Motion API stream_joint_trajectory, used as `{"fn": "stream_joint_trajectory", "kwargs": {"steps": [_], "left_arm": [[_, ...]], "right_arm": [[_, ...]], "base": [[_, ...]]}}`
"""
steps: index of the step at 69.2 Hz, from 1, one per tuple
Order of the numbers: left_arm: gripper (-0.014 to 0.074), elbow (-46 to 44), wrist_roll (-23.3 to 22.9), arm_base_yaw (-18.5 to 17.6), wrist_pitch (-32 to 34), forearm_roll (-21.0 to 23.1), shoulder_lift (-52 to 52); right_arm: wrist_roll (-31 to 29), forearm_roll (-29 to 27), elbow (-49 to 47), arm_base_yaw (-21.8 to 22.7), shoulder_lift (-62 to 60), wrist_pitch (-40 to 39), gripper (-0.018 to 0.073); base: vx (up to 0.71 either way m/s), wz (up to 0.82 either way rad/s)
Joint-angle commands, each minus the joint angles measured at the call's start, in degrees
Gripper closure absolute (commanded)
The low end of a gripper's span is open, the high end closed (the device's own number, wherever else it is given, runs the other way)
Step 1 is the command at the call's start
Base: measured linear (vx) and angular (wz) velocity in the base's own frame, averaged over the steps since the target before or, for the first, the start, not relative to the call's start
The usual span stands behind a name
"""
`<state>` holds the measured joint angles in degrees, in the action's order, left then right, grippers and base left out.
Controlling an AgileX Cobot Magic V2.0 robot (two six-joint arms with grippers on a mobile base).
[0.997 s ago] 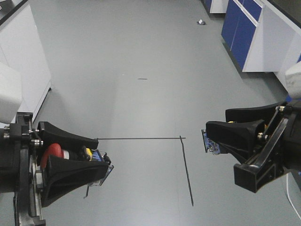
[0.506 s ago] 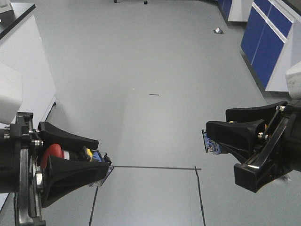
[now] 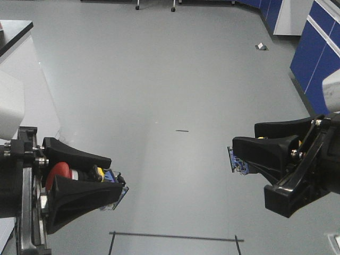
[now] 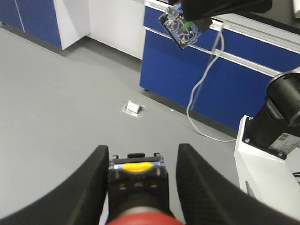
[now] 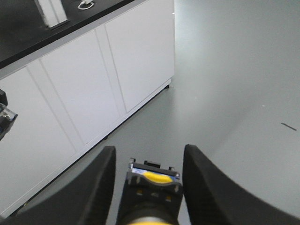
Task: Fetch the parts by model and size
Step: 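Hold both switches while the base turns away from the table, then hold both switches while the base drives to the counter with red tray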
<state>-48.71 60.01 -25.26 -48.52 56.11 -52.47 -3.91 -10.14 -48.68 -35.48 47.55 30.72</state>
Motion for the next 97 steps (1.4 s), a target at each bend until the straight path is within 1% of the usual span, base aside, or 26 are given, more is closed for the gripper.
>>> {"fn": "stream_joint_trajectory", "kwargs": {"steps": [1,63,97], "left_arm": [[0.0603,-1.7,-0.3,-0.3,1.7,3.2,0.6],[0.0603,-1.7,-0.3,-0.3,1.7,3.2,0.5],[0.0603,-1.7,-0.3,-0.3,1.7,3.2,0.6]], "right_arm": [[-0.6,-0.2,-1.6,0.0,-0.6,-4.3,0.0564],[-0.6,-0.2,-1.6,0.0,-0.6,-4.3,0.0564],[-0.6,-0.2,-1.6,0.0,-0.6,-4.3,0.0564]], "base": [[0.51,0.0],[0.52,-0.09],[0.58,0.03]]}}
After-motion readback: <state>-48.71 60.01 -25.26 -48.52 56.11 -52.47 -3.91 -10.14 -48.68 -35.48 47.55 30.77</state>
